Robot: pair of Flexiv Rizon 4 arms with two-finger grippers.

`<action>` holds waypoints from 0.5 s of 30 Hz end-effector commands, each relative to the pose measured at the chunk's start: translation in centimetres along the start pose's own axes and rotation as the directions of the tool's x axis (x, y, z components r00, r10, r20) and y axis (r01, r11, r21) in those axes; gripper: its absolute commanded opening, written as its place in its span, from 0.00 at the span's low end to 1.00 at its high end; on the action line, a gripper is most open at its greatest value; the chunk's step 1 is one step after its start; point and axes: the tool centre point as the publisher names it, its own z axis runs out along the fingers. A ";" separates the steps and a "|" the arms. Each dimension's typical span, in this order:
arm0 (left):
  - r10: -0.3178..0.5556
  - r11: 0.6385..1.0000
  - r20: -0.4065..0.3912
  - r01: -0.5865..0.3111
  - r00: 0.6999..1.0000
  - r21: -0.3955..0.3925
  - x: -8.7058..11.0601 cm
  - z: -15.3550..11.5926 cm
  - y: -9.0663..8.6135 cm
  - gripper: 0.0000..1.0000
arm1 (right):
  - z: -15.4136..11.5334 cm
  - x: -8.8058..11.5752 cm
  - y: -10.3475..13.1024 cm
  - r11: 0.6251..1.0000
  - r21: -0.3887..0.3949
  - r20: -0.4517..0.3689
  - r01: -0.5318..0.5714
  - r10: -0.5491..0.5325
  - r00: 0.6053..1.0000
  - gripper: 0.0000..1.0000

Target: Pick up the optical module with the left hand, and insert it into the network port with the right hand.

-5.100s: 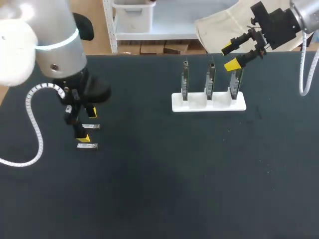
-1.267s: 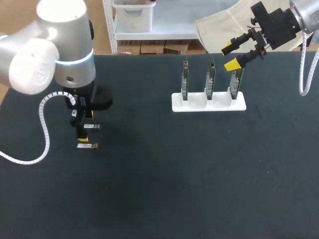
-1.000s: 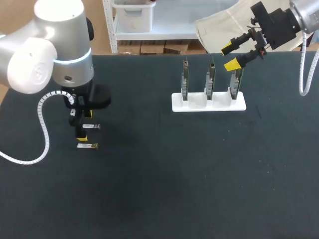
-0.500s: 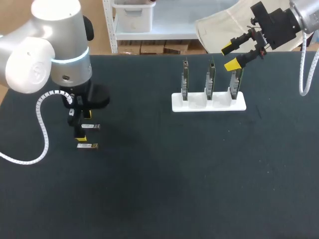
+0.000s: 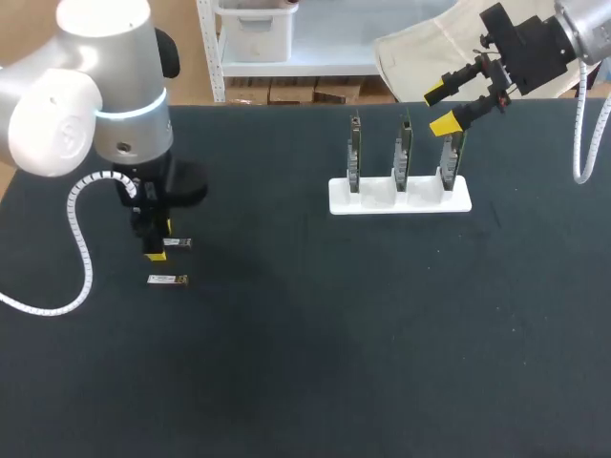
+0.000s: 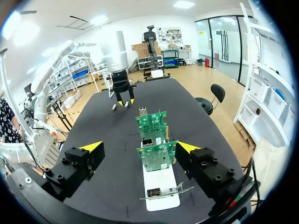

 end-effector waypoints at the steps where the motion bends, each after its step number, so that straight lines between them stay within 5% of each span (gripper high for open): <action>1: -0.001 1.000 -0.001 0.001 1.000 0.008 0.0 0.4 0.2 0.00 | 0.0 0.0 0.1 1.000 0.004 0.000 0.001 -0.001 1.000 1.00; 15: -0.010 1.000 0.066 0.010 0.998 0.000 -0.8 -0.9 -0.1 0.00 | 0.0 0.0 0.1 1.000 0.004 0.000 0.001 -0.001 1.000 1.00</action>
